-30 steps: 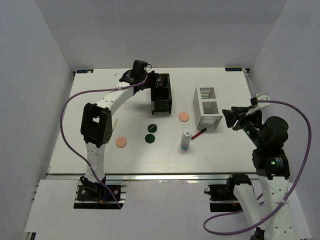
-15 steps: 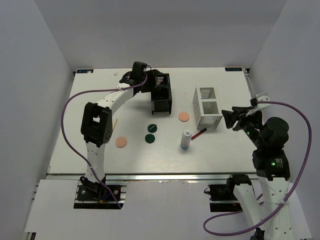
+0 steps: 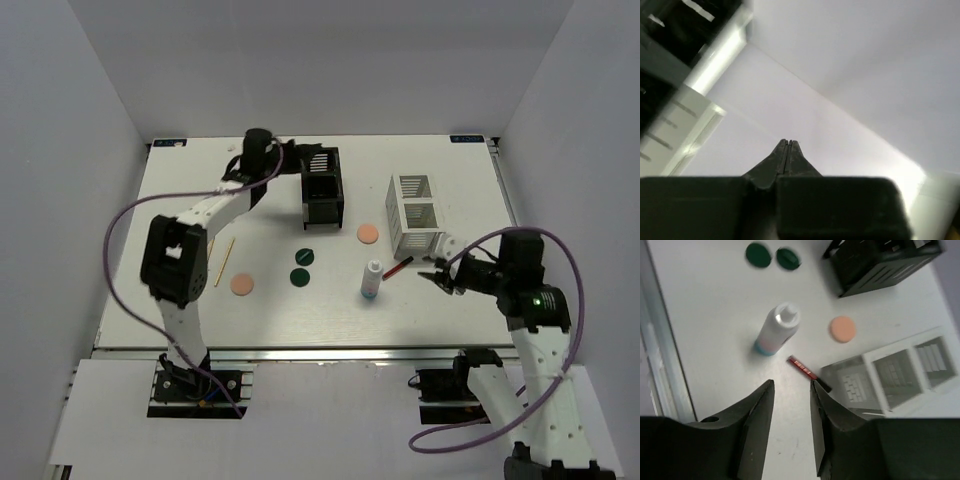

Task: Organize the makeup

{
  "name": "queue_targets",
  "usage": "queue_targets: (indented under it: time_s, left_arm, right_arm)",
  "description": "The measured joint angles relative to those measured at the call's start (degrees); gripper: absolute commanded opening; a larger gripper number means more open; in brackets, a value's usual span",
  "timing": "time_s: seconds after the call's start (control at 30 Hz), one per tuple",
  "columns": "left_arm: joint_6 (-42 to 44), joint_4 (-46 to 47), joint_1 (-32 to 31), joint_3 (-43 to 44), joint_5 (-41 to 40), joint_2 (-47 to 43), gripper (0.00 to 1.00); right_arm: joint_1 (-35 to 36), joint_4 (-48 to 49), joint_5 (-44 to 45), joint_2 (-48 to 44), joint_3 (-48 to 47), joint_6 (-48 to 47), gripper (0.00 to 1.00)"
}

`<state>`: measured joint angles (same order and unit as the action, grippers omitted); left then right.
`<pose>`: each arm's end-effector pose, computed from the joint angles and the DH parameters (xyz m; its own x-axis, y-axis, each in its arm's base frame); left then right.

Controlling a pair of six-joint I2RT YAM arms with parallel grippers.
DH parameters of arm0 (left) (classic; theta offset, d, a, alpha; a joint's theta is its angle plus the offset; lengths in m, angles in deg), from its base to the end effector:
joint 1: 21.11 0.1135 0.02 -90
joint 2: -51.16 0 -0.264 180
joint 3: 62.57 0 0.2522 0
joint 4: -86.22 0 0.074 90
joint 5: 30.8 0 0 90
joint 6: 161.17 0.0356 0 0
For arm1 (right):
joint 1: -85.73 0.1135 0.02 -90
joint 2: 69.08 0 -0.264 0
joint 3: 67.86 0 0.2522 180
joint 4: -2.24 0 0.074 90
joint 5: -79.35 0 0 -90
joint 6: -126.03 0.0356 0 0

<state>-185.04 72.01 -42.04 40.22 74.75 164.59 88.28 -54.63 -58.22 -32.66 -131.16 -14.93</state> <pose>0.4366 -0.1772 0.2637 -0.3637 -0.8041 0.4702 -0.5901 -0.1917 -0.7842 0.1161 0.0315 0.3353 0.2048 -0.5154 -0.8321 -0.8090 0.3894 -0.4403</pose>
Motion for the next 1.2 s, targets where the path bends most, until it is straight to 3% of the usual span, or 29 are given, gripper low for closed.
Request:
queue_targets:
  time_s: [0.07, 0.1, 0.13, 0.23, 0.27, 0.3, 0.33, 0.57, 0.7, 0.87, 1.2]
  left_arm:
    - [0.35, 13.31, 1.92, -10.86, 1.88, -6.82, 0.28]
    - [0.39, 20.44, 3.17, -15.93, 2.67, -10.08, 0.46]
    - [0.37, 27.21, 4.39, -20.31, 3.56, -12.66, 0.51]
    - [1.14, 44.41, 9.6, -34.14, 7.15, -21.49, 0.61]
    - [2.29, 47.3, 11.32, -37.7, 8.41, -24.13, 0.62]
    - [4.02, 48.96, 13.22, -41.2, 9.88, -27.23, 0.63]
    - [6.71, 49.05, 14.36, -43.6, 11.17, -30.03, 0.64]
    - [30.21, 29.42, 14.32, -50.56, 16.48, -53.0, 0.69]
    - [37.94, 21.07, 14.4, -53.7, 16.94, -61.68, 0.69]
    - [43.85, 9.64, 14.45, -57.72, 16.55, -66.79, 0.7]
    - [50.34, -0.31, 14.45, -57.92, 15.02, -71.76, 0.7]
  right_arm:
    - [0.0, -7.56, -0.61, 5.35, -0.04, -11.85, 0.41]
    - [-0.02, -10.95, -0.57, 8.55, -0.04, -17.68, 0.44]
    - [-0.02, -13.66, -0.22, 11.3, -0.04, -22.4, 0.46]
    - [0.26, -16.85, 1.73, 17.68, 0.55, -32.57, 0.53]
    - [0.61, -17.16, 2.86, 18.86, 0.79, -35.06, 0.6]
    - [1.16, -17.03, 3.8, 19.87, 1.01, -36.98, 0.75]
    - [2.01, -16.81, 4.83, 20.92, 1.29, -38.32, 0.76]
    - [10.05, -9.33, 11.54, 27.89, 4.59, -40.72, 0.65]
    - [14.25, -1.99, 15.32, 30.6, 6.16, -38.21, 0.6]
    - [15.96, 6.67, 19.5, 34.42, 6.34, -33.53, 0.57]
    - [16.22, 12.96, 21.0, 41.7, 5.33, -29.38, 0.56]
